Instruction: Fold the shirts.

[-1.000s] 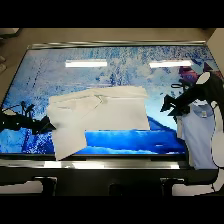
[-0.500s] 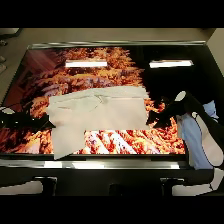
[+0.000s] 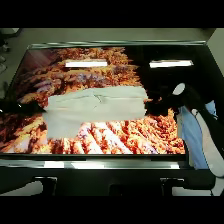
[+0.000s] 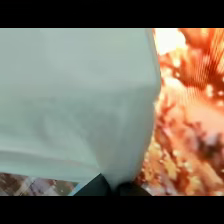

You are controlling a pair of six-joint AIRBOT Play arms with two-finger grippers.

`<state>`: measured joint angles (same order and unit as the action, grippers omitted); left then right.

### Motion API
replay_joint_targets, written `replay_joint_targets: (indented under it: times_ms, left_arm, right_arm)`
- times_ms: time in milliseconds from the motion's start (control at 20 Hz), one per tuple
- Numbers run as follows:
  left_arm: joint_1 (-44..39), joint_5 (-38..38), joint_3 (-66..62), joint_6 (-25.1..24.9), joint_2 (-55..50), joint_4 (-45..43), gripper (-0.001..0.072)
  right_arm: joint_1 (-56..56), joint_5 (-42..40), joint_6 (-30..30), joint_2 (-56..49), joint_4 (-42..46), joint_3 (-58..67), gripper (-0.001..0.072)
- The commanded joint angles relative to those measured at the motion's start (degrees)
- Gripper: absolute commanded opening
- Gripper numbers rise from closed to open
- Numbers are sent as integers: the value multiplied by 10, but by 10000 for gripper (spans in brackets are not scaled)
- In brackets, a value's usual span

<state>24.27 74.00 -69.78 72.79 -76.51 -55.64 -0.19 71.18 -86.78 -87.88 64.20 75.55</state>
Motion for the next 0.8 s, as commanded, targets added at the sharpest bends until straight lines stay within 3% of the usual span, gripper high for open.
replay_joint_targets:
  times_ms: [0, 150, 300, 550, 750]
  left_arm:
    - [-1, -16, -182, -4, 96, 64, 31]
    - [0, -135, -364, -2, 197, 96, 32]
    - [-1, -225, -419, 14, 286, 96, 32]
    - [0, -219, -419, 48, 376, 94, 32]
    - [0, -203, -419, 89, 376, 36, 32]
  right_arm:
    - [1, -56, 26, 115, 111, 143, 51]
    - [1, -178, 26, 253, 213, 273, 52]
    - [1, -263, 23, 378, 224, 295, 52]
    - [1, -214, -33, 478, 233, 295, 52]
    - [1, -164, -73, 487, 288, 295, 52]
